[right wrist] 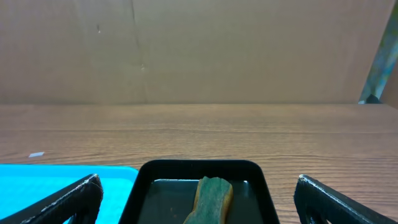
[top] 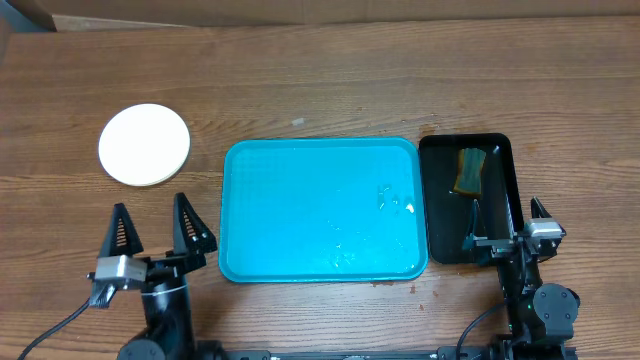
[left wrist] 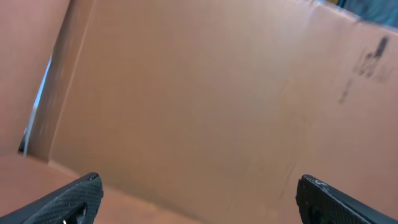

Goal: Clean dirty plates on tray and stack at the side

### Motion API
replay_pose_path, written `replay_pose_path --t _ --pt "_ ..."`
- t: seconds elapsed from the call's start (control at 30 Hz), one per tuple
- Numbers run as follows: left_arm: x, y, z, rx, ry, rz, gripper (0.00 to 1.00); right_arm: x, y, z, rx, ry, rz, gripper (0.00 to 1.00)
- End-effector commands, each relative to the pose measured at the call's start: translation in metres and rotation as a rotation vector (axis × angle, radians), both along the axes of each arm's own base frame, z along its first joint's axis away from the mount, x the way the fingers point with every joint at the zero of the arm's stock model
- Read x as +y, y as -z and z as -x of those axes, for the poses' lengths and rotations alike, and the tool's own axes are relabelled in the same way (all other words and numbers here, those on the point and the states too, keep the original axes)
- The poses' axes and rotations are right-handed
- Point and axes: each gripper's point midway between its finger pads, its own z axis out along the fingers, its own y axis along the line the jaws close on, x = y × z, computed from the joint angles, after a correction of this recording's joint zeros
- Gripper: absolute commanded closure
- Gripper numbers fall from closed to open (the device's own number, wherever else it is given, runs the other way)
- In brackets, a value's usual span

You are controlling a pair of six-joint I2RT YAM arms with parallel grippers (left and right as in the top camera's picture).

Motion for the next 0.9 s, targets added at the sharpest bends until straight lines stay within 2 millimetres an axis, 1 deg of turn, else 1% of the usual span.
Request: replay_pose_path --t 0.0,0.17,0.23,0.5,0.63,0.73,0.87 --pt "-0.002 0.017 -0.006 0.016 0.028 0.029 0.00 0.002 0.002 0.000 -0.003 -0.007 0.001 0.00" --pt "-0.005 0.046 -0.016 0.081 0.055 0.015 0.00 0.002 0.002 0.000 -0.003 -0.007 0.001 0.00" --pt "-0.005 0.062 -0.021 0.127 0.055 0.012 0.00 0.002 0.002 0.000 -0.003 -0.007 0.001 0.00" --pt "-0.005 0.105 -0.028 0.303 0.048 -0.015 0.00 0.002 0.002 0.000 -0.003 -0.007 0.001 0.00" --pt "-0.005 0.117 -0.028 0.354 0.048 -0.020 0.00 0.002 0.002 0.000 -0.003 -0.007 0.001 0.00" --pt "-0.005 0.123 -0.029 0.368 0.047 -0.025 0.00 0.002 0.002 0.000 -0.003 -0.007 0.001 0.00" --pt "-0.007 0.136 -0.031 0.393 0.057 -0.024 0.00 0.002 0.002 0.000 -0.003 -0.007 0.001 0.00"
